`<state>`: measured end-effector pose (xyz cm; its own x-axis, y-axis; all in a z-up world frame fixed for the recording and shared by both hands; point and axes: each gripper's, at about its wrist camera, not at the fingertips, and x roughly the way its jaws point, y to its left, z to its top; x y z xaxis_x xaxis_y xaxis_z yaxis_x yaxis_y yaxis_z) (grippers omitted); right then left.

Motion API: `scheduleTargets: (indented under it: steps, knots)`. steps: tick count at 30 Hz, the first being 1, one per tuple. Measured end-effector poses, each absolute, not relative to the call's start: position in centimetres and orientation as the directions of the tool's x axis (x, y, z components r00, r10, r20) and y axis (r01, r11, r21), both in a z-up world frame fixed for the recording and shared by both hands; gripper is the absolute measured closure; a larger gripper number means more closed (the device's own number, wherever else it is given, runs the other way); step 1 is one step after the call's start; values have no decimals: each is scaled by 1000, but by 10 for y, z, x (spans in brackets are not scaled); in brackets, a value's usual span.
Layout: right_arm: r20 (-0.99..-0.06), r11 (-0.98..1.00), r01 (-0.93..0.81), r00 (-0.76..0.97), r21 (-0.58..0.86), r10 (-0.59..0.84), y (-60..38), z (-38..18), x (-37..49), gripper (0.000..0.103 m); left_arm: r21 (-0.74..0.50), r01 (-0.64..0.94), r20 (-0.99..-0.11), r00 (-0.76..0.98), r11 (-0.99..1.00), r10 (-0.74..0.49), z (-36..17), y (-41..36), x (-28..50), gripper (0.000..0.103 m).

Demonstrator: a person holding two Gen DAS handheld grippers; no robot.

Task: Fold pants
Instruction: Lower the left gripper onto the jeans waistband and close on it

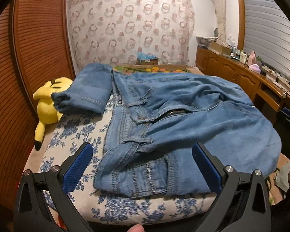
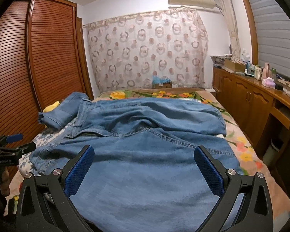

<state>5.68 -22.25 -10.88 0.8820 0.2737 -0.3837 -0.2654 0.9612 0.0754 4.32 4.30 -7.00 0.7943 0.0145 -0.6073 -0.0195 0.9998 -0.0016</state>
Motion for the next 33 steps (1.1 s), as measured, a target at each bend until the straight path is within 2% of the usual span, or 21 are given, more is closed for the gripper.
scheduleTargets:
  steps: [12,16,23,31,33]
  knots:
    - [-452,969,-236,858,74,243,-225,-110,67,0,-43,-61,-665,746,997,17,-107,89,48,1]
    - [-467,972,-225,854,70,231,-227,-107,65,0,-69,-75,-669,743,995,10,-110,102,49,8]
    - [-473,974,-220,854,51,218,-230,-105,61,0,-82,-75,-697,717,994,-4,-124,116,50,27]
    - [-518,983,-186,840,2,160,-247,-105,60,0,-85,-81,-720,694,993,-5,-138,123,49,28]
    - [-532,987,-162,837,-10,132,-256,-104,64,1,-85,-73,-718,696,994,-10,-138,123,49,32]
